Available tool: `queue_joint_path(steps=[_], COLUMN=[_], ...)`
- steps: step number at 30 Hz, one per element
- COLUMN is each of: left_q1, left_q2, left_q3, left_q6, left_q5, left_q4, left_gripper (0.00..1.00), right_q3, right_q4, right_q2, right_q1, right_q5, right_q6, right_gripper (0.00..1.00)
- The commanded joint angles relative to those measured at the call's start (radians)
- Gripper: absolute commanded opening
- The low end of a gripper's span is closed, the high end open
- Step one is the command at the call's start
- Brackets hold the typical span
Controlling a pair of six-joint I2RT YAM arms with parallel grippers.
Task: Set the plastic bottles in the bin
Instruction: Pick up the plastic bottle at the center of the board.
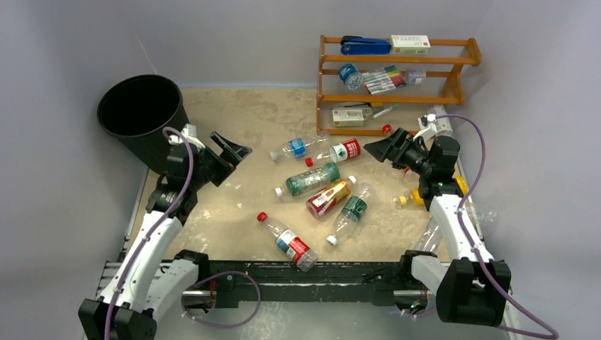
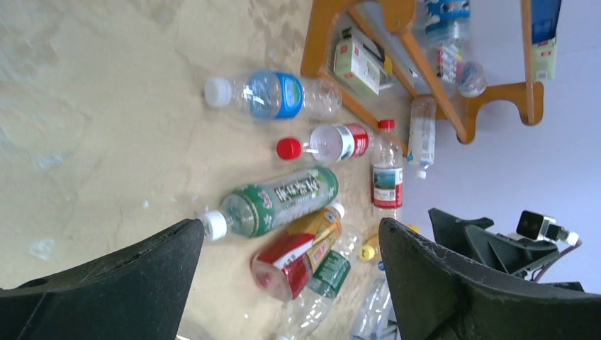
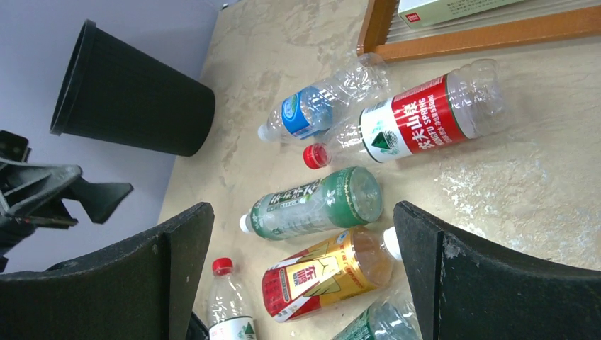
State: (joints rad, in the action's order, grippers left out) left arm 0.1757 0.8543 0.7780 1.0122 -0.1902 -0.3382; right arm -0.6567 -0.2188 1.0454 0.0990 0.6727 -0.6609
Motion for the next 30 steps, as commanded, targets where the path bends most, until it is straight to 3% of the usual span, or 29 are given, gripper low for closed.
queue_joint_path(steps=[1, 8, 13, 18, 24, 30], left_q1=[0.128, 0.47, 0.601, 0.648, 0.662, 0.663], left_q2=[-0.042, 0.237, 0.438, 0.5, 0.517, 0.587], left_q3=[-0.085, 0.047, 0.204, 0.261, 0.263, 0.295], left_q6=[0.129, 0.104, 0.011, -0.093, -0.389, -0.575], left_q5=[0.088, 0.386, 0.498, 0.624, 0.592, 0.597], left_q4=[0.005, -0.056, -0.132, -0.17, -0.032, -0.024], left_gripper=[0.94, 0.99, 0.99, 0.99, 0.99, 0.98], right_q3=[-0.029, -0.048, -0.055, -0.057, -0.061, -0.05], right_q4=[0.001, 0.088, 0.12, 0.139, 0.14, 0.129], right_q2=[-0.019, -0.055, -0.07, -0.096, -0.089, -0.09], right_q1=[0.0, -0.001, -0.001, 0.0, 0.0, -0.001], right_q5=[0.025, -0.019, -0.021, -0.038, -0.036, -0.036], right_q6=[0.043, 0.113, 0.131, 0.147, 0.152, 0.149], right_gripper=[1.0, 1.0, 1.0, 1.0, 1.0, 1.0])
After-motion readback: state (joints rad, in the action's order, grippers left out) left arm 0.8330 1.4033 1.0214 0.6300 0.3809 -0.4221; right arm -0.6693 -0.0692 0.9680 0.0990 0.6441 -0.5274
